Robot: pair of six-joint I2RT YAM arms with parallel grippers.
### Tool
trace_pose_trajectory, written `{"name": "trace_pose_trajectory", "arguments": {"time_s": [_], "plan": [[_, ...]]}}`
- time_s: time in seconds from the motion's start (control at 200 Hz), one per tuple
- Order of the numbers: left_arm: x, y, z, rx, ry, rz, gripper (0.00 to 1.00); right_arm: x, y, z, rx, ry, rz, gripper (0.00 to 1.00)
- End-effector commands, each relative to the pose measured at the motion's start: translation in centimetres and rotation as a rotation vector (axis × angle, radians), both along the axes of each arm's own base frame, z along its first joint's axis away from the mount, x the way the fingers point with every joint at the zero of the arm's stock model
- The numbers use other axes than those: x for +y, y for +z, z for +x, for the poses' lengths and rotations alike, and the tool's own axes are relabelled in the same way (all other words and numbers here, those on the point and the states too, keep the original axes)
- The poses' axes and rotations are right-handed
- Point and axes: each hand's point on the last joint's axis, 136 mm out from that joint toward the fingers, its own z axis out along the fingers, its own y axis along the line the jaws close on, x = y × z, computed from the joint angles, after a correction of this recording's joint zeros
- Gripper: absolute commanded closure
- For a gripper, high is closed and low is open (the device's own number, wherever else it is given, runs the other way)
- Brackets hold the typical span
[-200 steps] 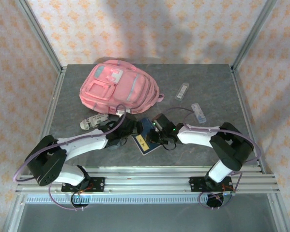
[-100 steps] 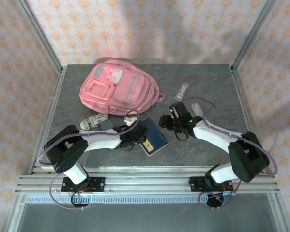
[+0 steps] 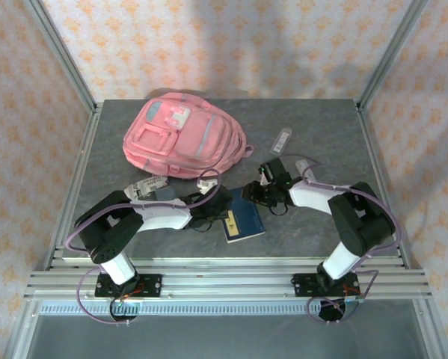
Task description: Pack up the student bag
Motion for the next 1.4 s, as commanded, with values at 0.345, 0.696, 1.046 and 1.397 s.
{"name": "trace_pose_trajectory", "arguments": {"time_s": [0.345,0.696,1.046,1.397], "plan": [[-0.4,-2.7,-1.5,0.079,-0.068,0.046,0.91,6.7,8.0,-4.0,-0.058,0.261,0.558,0.6],[-0.1,-3.0,-1.6,0.076,-0.061,0.056,0.92,6.8,7.1,-5.1,-0.017,0.261,0.634,0.66],[0.3,-1.7,-1.2,0.041,-0.033,0.05,0.8,5.1,4.9,-3.9,0.004,0.192,0.477,0.92],[1.8,12.0,2.7,-0.228,-0.053,-0.247,0.32,2.1,14.4,-0.2,-0.233,0.203,0.512,0.97]]}}
